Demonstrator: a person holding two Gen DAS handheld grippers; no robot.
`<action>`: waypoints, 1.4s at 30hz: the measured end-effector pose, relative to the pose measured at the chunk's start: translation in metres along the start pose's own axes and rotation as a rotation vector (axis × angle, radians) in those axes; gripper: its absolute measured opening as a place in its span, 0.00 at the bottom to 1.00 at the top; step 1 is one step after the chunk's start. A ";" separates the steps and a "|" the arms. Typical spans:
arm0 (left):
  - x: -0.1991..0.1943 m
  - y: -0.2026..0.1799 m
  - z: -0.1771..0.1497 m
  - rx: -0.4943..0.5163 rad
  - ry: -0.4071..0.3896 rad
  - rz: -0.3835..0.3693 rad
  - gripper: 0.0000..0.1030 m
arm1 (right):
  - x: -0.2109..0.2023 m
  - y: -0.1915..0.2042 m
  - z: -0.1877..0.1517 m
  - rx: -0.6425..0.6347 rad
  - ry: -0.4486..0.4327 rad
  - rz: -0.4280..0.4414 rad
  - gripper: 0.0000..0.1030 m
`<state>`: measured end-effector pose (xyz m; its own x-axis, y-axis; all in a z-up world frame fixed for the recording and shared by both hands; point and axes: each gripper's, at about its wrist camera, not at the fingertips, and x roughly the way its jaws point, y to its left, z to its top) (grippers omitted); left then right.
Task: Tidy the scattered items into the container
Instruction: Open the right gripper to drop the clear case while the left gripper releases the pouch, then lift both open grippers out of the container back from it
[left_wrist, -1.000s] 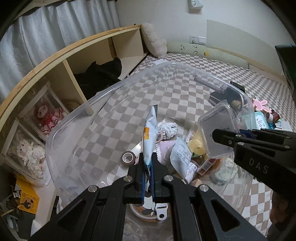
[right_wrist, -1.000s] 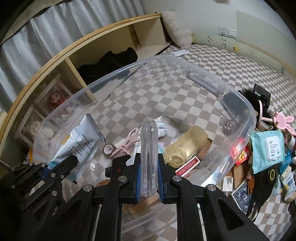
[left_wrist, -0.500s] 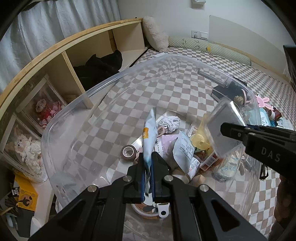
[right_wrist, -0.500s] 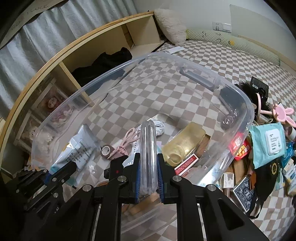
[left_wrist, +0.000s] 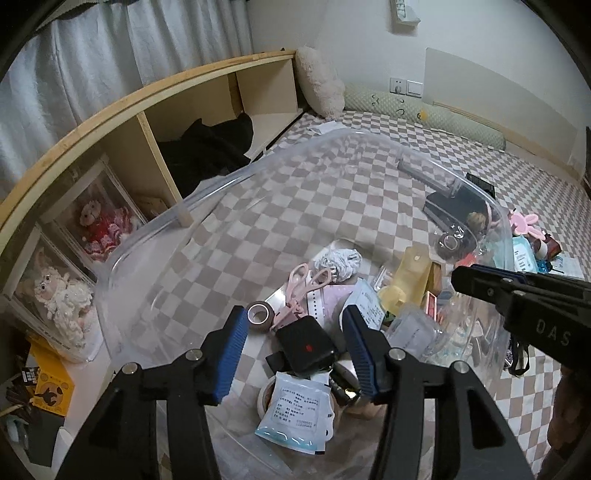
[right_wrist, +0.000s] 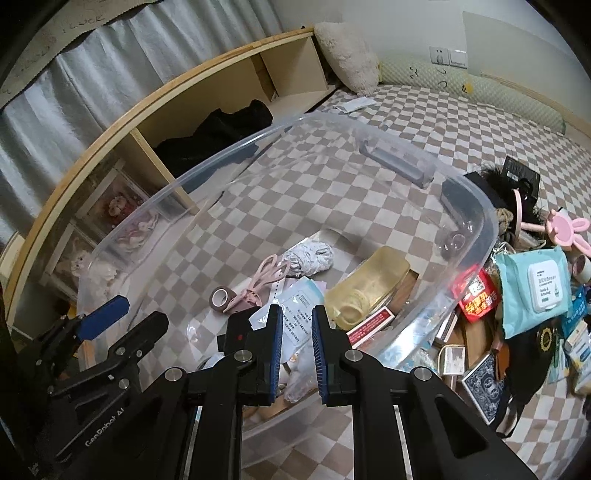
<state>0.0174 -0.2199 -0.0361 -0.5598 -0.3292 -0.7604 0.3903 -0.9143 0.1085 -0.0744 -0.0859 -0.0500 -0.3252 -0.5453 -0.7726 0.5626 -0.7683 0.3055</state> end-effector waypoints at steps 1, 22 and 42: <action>-0.001 -0.001 0.000 0.002 -0.003 0.003 0.60 | -0.002 0.000 0.000 -0.006 -0.008 -0.003 0.16; -0.013 -0.013 0.006 -0.009 -0.082 -0.043 0.97 | -0.081 -0.035 -0.020 -0.070 -0.315 -0.220 1.00; -0.025 -0.079 0.014 0.073 -0.098 -0.138 0.97 | -0.135 -0.108 -0.044 0.053 -0.392 -0.289 1.00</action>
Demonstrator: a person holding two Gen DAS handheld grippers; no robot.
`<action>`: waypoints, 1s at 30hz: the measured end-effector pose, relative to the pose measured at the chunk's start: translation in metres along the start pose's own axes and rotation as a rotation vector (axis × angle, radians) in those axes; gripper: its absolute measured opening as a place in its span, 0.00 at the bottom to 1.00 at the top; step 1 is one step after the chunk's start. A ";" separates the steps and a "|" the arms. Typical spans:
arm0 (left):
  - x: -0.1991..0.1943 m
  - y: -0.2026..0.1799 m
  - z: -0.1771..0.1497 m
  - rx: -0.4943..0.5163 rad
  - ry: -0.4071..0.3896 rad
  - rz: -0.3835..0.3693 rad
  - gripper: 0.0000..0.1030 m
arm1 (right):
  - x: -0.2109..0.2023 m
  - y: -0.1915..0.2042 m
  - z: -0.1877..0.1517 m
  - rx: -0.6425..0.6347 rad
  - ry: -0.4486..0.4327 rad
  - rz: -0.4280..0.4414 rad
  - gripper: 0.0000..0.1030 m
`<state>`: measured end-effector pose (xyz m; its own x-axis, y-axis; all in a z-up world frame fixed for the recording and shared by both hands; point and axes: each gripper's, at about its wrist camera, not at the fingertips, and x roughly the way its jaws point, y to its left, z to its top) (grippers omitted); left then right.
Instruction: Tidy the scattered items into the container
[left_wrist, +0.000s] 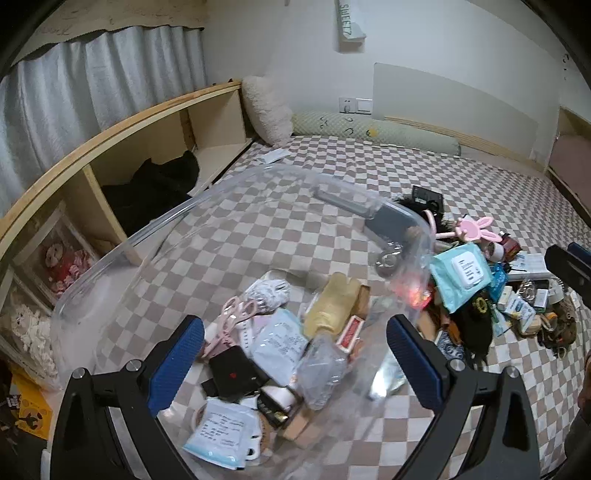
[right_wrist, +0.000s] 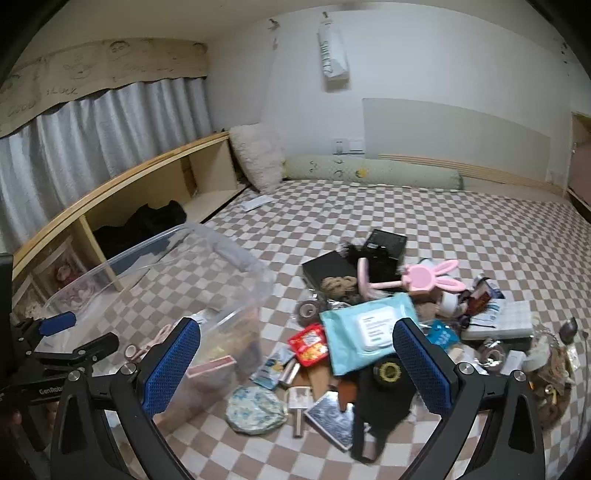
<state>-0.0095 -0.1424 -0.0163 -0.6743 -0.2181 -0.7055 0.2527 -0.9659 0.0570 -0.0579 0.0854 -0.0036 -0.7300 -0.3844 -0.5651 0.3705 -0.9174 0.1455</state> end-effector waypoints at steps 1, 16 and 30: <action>0.000 -0.003 0.001 -0.005 -0.001 -0.014 0.97 | -0.002 -0.005 0.000 0.004 -0.004 -0.006 1.00; -0.027 -0.048 -0.018 0.043 -0.058 0.018 0.97 | -0.040 -0.054 -0.026 0.021 -0.060 -0.064 1.00; -0.073 -0.069 -0.055 0.074 -0.149 -0.005 0.97 | -0.083 -0.068 -0.065 -0.003 -0.099 -0.112 1.00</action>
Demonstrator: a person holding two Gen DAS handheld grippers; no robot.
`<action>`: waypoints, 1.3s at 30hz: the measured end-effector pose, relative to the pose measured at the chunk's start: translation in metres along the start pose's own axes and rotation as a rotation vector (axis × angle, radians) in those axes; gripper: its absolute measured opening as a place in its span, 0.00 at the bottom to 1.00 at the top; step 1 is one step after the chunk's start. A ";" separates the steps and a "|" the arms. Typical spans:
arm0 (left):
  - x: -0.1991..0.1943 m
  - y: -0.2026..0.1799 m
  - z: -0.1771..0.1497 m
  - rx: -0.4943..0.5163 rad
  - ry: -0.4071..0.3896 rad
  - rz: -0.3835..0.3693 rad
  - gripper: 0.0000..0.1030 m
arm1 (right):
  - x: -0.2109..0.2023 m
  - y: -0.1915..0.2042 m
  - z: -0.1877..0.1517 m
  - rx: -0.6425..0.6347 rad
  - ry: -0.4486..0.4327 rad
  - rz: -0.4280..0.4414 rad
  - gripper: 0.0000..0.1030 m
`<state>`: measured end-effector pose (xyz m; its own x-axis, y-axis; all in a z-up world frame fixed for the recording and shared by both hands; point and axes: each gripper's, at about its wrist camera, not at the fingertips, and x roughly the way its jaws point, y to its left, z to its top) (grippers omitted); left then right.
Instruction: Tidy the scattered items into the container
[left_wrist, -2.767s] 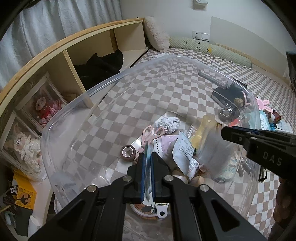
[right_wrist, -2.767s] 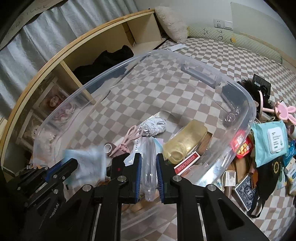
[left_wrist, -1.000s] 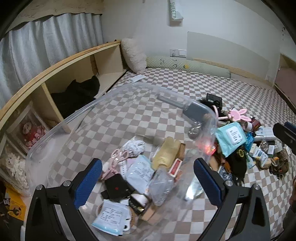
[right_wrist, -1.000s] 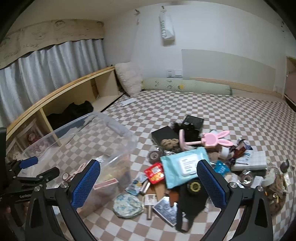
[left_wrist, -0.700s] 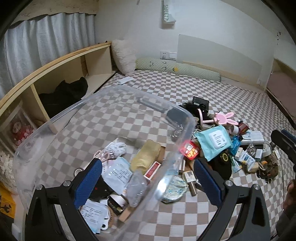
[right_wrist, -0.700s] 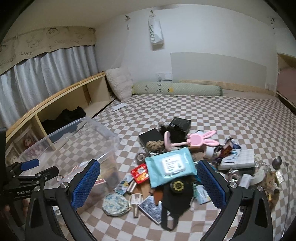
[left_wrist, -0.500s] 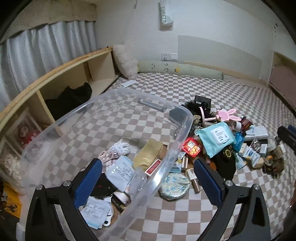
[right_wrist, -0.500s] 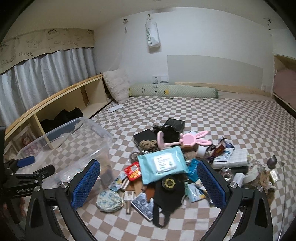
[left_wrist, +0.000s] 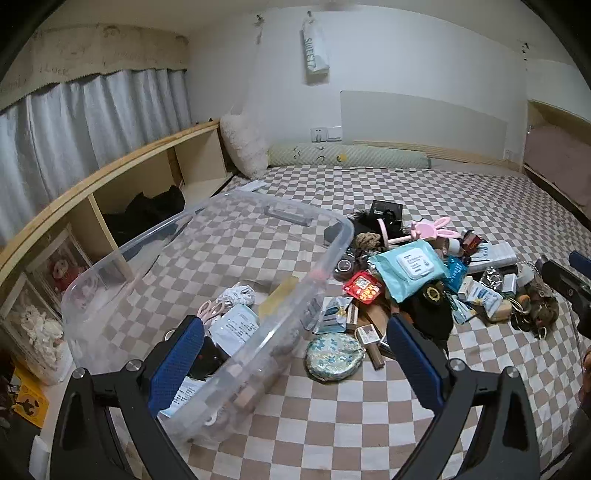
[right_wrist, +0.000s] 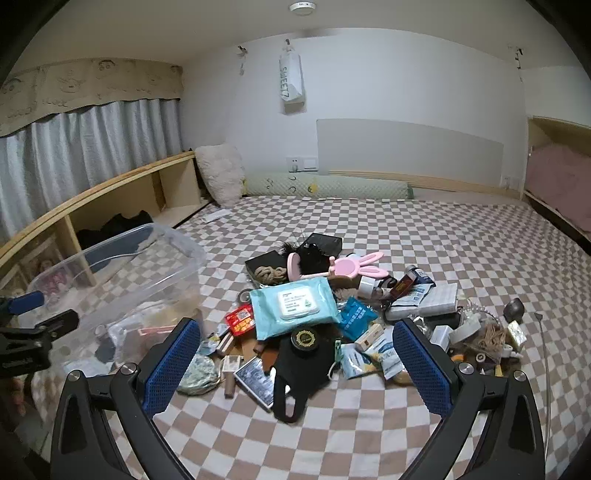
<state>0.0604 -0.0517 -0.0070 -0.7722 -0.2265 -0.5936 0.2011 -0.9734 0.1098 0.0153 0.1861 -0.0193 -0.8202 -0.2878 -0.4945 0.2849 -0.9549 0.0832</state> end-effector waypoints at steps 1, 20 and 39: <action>-0.003 -0.003 -0.002 0.005 -0.005 -0.001 0.97 | -0.004 0.001 -0.001 -0.007 -0.008 -0.003 1.00; -0.031 -0.011 -0.019 -0.014 -0.079 0.012 1.00 | -0.040 -0.014 -0.030 -0.039 -0.040 -0.049 1.00; -0.043 -0.020 -0.021 0.007 -0.093 0.008 1.00 | -0.055 -0.008 -0.031 -0.058 -0.071 -0.039 1.00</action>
<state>0.1019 -0.0218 -0.0006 -0.8232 -0.2362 -0.5163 0.2038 -0.9717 0.1196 0.0733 0.2113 -0.0193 -0.8637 -0.2572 -0.4334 0.2787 -0.9603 0.0144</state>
